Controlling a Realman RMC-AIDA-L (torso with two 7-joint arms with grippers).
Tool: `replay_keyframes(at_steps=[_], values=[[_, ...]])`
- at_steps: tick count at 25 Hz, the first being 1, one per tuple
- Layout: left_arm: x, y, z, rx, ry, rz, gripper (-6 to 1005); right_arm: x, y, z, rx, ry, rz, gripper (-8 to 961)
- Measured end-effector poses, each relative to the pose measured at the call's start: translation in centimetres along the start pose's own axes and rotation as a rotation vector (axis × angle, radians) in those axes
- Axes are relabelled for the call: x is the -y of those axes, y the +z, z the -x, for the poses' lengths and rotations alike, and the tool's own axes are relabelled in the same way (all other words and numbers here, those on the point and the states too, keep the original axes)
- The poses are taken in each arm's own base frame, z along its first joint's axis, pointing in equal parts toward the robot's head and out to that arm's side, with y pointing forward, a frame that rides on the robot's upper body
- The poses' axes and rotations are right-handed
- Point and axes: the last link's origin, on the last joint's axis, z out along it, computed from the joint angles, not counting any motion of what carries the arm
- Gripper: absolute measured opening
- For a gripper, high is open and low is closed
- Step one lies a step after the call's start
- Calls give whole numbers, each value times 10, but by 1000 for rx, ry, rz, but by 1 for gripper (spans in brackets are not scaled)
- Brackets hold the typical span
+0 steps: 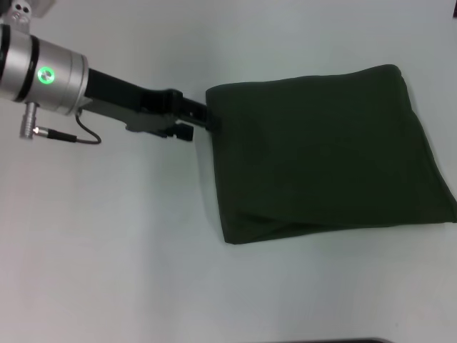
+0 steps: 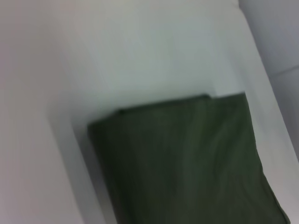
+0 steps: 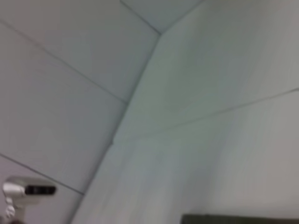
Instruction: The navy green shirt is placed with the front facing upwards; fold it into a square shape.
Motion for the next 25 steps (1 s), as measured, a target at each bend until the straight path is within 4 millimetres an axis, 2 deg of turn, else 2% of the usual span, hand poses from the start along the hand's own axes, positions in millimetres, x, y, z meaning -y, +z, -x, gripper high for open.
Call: replay_keyframes(at_steps=[8,14,20,25], values=[[-3,11,1,33,-27,-19,663,5,6,-11,-35,-89,-14,886],[0,32,9,106,-38,-136,663,6,4,-15,-35,-79,-14,886],[-2,37,12,112,-42,-126,663,7,2,-16,-28,-69,-14,886],[-2,33,11,93,-45,-120,664,7,1,-16,-27,-67,-14,886]])
